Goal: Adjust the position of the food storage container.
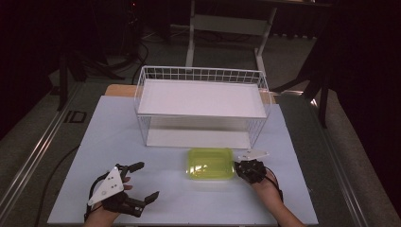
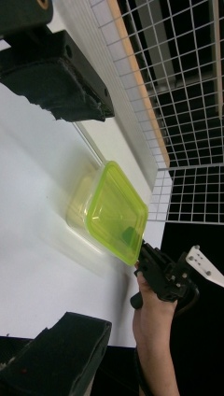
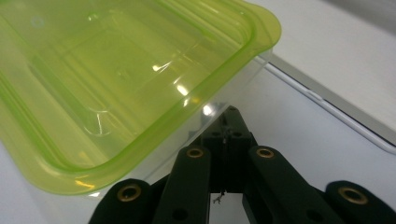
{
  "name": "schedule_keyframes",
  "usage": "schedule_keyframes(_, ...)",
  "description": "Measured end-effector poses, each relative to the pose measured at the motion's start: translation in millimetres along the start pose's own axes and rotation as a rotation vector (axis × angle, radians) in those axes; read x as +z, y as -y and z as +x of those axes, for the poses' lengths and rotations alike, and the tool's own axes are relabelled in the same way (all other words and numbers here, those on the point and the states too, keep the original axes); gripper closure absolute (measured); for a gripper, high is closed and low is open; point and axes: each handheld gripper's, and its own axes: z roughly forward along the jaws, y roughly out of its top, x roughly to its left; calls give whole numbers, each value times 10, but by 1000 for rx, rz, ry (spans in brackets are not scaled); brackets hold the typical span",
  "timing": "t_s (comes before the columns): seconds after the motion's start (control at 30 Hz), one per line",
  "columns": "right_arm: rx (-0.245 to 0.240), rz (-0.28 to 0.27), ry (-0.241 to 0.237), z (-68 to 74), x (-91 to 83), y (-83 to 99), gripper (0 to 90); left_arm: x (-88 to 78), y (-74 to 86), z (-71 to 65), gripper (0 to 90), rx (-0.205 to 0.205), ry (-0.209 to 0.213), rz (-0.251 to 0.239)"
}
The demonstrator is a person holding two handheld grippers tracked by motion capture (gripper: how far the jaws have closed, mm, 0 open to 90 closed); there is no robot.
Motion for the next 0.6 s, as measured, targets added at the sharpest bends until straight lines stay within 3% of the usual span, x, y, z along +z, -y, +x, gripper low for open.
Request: schedule_keyframes(0.6,-26,-12,-64,199,258,-245,899,-4,5,0,23,-1,5,2)
